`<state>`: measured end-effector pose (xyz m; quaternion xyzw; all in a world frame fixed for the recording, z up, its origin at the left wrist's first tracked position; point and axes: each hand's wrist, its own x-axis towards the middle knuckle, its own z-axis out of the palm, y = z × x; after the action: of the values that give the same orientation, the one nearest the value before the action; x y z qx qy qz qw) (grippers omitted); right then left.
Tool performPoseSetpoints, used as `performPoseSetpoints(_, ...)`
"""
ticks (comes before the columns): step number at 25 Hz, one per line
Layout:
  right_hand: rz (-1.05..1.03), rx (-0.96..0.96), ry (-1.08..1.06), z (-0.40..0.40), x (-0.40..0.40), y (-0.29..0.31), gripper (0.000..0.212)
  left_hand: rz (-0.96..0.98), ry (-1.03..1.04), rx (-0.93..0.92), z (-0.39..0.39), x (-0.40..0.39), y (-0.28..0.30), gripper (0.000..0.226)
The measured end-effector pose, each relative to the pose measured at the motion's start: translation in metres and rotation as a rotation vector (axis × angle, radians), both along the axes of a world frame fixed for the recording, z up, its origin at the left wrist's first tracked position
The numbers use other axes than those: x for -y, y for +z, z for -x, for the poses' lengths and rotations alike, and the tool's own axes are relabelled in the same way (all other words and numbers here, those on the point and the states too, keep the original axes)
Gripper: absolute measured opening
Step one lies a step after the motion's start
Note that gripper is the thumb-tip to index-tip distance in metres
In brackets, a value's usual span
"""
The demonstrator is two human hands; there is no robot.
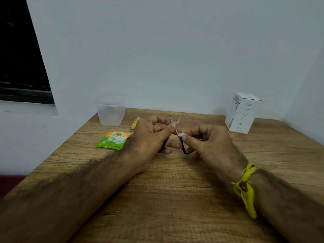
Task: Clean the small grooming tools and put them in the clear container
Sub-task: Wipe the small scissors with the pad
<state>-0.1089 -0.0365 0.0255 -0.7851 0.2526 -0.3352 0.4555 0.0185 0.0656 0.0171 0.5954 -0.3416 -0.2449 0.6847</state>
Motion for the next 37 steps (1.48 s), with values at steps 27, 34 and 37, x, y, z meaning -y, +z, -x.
performPoseSetpoints(27, 0.911, 0.097, -0.124, -0.017, 0.029, -0.020, 0.008, -0.016, -0.061, -0.083, 0.010, 0.006, -0.005, 0.010)
performPoseSetpoints(34, 1.114, 0.006, -0.142, -0.014, 0.028, -0.023, 0.012, -0.017, -0.057, -0.128, 0.009, 0.006, -0.004, 0.014)
performPoseSetpoints(37, 1.153, 0.007, -0.138, -0.016, 0.024, -0.022, 0.014, -0.003, -0.051, -0.125, 0.008, 0.005, -0.005, 0.013)
